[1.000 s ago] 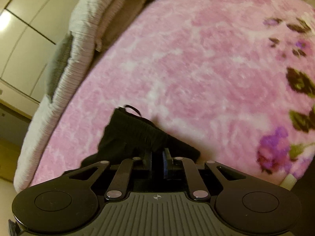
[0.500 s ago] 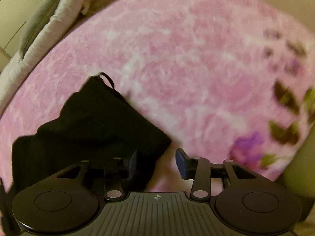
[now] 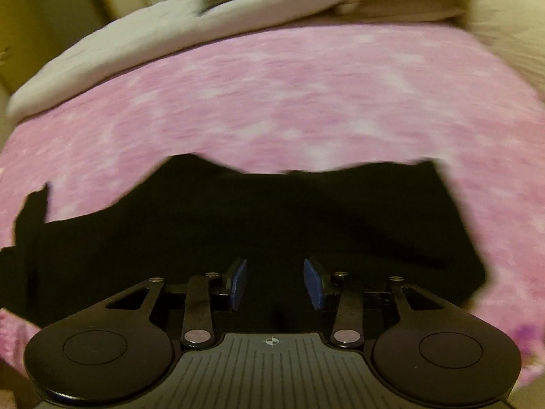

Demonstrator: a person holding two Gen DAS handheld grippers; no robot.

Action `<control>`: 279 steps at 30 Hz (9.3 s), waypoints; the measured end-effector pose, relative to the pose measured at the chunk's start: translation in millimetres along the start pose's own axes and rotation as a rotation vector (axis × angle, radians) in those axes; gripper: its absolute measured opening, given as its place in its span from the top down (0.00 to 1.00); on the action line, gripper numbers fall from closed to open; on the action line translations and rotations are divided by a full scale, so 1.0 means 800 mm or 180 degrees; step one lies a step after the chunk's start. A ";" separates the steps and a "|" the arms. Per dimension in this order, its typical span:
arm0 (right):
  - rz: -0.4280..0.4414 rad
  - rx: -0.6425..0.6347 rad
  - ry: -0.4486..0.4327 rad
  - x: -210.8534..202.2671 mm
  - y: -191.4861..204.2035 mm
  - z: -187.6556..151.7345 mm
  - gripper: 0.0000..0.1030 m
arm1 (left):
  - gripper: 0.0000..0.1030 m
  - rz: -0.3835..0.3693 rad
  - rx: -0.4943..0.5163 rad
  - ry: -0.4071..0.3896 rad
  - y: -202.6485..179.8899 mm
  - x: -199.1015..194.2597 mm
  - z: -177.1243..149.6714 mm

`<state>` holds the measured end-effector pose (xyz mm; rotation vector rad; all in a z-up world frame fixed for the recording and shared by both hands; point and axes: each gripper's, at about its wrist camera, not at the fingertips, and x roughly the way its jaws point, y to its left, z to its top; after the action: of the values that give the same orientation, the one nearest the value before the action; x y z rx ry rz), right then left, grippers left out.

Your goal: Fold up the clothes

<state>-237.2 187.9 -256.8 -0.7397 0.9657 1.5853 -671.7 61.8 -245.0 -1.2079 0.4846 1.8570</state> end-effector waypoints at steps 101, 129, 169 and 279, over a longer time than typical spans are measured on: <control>0.2028 0.2458 0.0049 0.097 0.019 -0.113 0.67 | 0.73 -0.1590 -0.1506 -0.0426 0.259 0.099 0.031; 0.1429 0.1649 -0.0477 0.074 0.077 -0.137 0.98 | 1.00 -0.0936 -0.0072 -0.1542 0.245 0.038 -0.016; 0.1362 0.1569 -0.0456 0.081 0.061 -0.170 0.94 | 0.90 -0.1248 -0.0825 -0.1083 0.276 0.092 -0.007; -0.0041 0.0202 -0.1010 -0.085 0.116 -0.265 0.70 | 0.57 -0.0977 0.1132 -0.0833 0.098 -0.110 -0.172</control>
<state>-317.6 -38.2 -280.9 -0.4322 0.7723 1.5948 -643.7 -117.1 -240.2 -0.7427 0.4332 1.5561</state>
